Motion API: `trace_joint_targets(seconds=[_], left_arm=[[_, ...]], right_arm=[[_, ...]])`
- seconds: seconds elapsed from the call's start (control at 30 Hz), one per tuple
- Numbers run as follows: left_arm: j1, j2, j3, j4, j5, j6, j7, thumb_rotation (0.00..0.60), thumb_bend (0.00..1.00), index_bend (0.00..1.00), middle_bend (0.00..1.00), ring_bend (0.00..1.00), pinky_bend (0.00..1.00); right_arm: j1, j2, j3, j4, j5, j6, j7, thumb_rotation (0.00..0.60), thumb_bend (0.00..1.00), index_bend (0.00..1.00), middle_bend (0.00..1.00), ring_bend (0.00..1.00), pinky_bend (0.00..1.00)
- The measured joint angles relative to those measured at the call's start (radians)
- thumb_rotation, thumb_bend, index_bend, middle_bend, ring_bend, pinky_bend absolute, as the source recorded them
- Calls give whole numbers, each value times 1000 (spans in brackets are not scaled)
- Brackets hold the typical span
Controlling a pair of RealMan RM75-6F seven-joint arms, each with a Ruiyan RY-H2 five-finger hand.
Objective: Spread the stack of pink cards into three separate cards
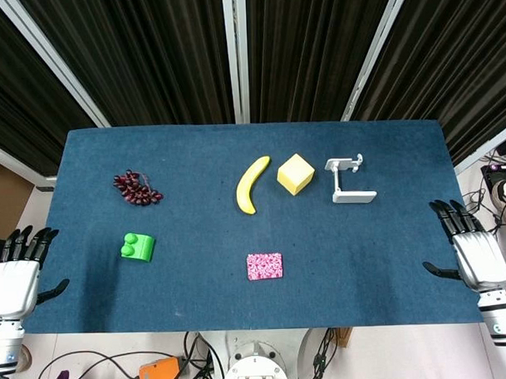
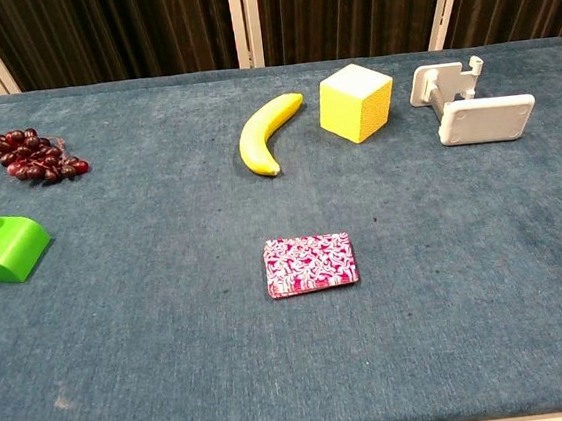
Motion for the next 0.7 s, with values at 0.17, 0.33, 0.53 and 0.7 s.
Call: trace_joint_targets(seconds=[0.17,0.33,0.53,0.7], left_arm=[[0,-1,0,4,6,4,-2,600,80,129,123,18,46],[0,-2,0,2,17,11,2,600,80,129,123,18,46],[0,3,1,-6,26,15,13,600,80,129,123,18,45],[-2,7,2,-13,31,14,19,600,80,129,123,18,45]], right_arm=[[21,-9,-6,-36,-16,-29,9,600,182,93,133,73,333],[61,-32,-4,-98,-30,-76,-44,600,182,105,133,72,323],[147,-132,20,-204,37,-201,-199,600,247,258,73,0,177],[239,-276,53,-228,190,-301,-350,600,263,300,45,0,128]])
